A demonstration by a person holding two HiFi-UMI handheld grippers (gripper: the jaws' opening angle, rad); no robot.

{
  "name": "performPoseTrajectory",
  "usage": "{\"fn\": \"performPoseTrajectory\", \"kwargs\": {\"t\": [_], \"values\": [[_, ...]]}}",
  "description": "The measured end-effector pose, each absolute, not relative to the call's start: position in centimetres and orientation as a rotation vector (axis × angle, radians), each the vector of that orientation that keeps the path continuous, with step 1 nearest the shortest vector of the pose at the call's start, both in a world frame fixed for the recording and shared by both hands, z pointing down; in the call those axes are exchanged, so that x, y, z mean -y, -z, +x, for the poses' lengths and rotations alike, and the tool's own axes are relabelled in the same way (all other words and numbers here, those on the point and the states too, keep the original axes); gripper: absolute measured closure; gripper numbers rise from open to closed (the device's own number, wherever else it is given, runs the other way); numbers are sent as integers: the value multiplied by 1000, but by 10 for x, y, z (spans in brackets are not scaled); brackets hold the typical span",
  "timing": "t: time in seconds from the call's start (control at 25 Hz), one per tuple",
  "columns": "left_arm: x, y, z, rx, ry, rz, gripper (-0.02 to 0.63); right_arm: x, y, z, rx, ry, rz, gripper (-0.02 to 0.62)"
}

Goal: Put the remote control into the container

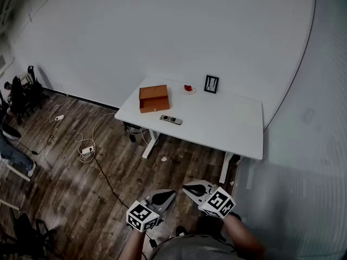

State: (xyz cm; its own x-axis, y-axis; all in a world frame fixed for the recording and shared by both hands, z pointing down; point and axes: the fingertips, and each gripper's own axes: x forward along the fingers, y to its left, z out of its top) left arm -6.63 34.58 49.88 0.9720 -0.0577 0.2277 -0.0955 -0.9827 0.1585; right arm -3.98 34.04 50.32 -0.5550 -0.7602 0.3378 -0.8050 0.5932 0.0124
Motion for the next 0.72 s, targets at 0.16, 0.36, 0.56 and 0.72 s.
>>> {"fn": "performPoseTrajectory", "kwargs": {"t": [0.16,0.36,0.56,0.72], "values": [[-346,-499,-68,119,-339,2953,607,-341,-505,-43,2518,-208,1260,578],[-346,-500,-65,124,-345,2952,607,-339,-505,-42,2524,-200,1241,578],[-346,-501,-66,130,-347,2952,607,-337,-508,-45,2524,-200,1221,578],[-345,-502,-66,137,-346,2946,607,-336,-512,-44,2516,-215,1218,578]]}}
